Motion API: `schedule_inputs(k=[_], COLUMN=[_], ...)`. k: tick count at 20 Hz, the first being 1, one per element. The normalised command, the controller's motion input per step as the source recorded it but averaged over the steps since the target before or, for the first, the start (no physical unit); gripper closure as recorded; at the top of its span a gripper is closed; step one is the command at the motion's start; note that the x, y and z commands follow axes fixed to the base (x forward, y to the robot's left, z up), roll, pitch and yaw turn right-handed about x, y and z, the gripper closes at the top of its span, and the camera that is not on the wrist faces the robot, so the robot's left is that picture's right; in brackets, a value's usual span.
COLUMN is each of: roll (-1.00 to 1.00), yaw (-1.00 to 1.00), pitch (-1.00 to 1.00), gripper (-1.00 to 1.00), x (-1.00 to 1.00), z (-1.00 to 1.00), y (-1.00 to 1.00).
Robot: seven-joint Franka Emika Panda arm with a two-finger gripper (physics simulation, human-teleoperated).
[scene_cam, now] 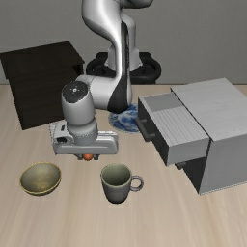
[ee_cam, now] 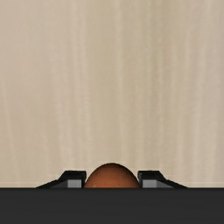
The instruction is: Pick up the egg and place it in the top layer of the cabinet
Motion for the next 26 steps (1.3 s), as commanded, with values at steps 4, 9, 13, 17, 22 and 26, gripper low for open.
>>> schedule_inputs(k=[4,9,13,17,22,26], roll=[0.00,0.00,0.00,0.00,0.00,0.00], yaw=[0.00,0.00,0.00,0.00,0.00,0.00], pitch=[0.00,0.00,0.00,0.00,0.00,0.00], gripper=[1.00,1.00,1.00,1.00,1.00,1.00], x=[0.00,0.00,0.00,0.00,0.00,0.00], z=[1.00,1.00,1.00,1.00,0.20,0.00], y=[0.00,0.00,0.00,0.00,0.80,1.00])
